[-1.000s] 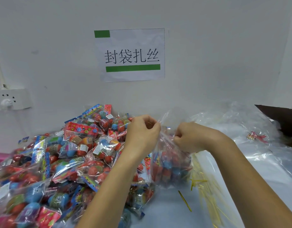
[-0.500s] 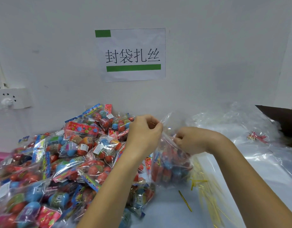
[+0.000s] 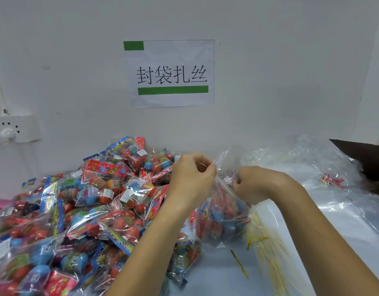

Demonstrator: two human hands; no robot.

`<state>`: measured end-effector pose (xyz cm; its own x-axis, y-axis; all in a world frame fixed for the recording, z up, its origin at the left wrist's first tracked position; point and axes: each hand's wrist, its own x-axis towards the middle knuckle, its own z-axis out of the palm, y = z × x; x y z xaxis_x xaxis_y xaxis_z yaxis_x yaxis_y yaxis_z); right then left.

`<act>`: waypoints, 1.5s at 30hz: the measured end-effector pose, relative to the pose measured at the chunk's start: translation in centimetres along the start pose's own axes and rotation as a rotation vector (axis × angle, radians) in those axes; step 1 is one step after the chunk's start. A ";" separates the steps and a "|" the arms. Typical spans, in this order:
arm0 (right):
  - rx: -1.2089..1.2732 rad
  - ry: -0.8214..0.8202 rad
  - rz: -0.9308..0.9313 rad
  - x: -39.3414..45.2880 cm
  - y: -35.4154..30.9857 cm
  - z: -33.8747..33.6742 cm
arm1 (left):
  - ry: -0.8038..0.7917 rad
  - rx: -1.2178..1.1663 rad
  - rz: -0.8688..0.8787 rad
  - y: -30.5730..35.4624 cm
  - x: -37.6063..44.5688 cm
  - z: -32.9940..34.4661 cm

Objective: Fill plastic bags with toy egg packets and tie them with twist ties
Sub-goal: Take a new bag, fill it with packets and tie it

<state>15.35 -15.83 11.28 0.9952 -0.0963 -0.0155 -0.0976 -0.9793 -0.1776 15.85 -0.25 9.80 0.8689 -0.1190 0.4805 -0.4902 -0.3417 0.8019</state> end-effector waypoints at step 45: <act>0.877 0.605 -0.008 0.2 3.9 -2.0 | 0.076 -0.116 0.081 -2.0 1.0 -2.4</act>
<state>15.15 -20.02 12.56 0.8057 -0.3991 0.4376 0.1844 -0.5331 -0.8257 17.50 2.55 9.51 0.8204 -0.0700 0.5674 -0.5673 -0.2233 0.7927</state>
